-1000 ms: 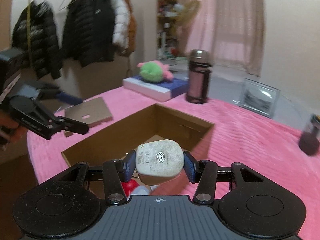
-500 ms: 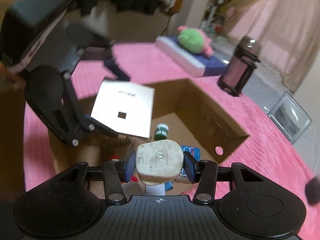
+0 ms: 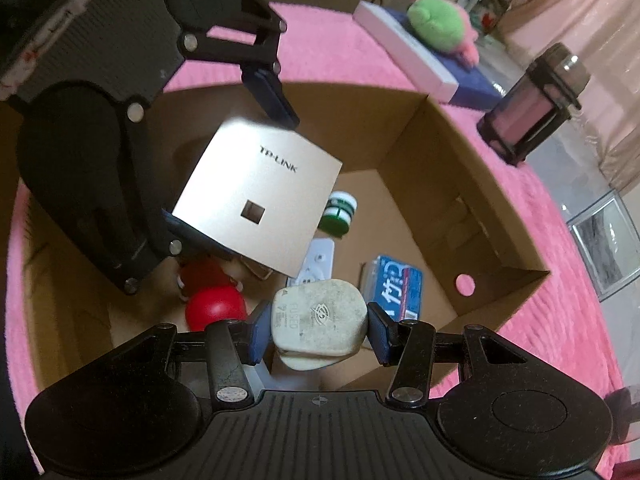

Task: Organize rigid objects
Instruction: 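Open the left tool releasing the panel while the right tool releases the plug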

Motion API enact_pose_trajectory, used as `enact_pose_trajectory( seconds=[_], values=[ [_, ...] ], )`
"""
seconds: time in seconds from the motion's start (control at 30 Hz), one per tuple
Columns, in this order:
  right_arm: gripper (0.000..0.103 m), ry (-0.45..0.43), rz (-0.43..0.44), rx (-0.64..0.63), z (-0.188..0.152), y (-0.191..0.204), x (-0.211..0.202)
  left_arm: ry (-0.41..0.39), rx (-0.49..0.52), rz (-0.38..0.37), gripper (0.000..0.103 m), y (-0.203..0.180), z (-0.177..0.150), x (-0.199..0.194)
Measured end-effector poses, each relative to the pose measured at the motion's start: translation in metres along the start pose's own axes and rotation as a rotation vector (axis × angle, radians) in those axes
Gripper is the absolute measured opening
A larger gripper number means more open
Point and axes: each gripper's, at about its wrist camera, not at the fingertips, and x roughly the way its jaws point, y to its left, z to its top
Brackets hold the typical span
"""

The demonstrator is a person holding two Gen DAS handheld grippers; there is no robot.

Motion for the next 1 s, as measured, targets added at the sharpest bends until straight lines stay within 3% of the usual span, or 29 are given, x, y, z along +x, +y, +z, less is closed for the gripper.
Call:
enact_pose_trajectory(
  seconds=[0.3,1.0],
  values=[
    [0.047,0.073,0.02,0.014,0.005,-0.002,0.021,0.036,-0.003,-0.022,0.086,0.001,0.001,0.014],
    [0.047,0.116,0.05,0.0,0.009,0.0,0.035,0.099,-0.015,-0.032,0.086,0.002,0.001,0.029]
  ],
)
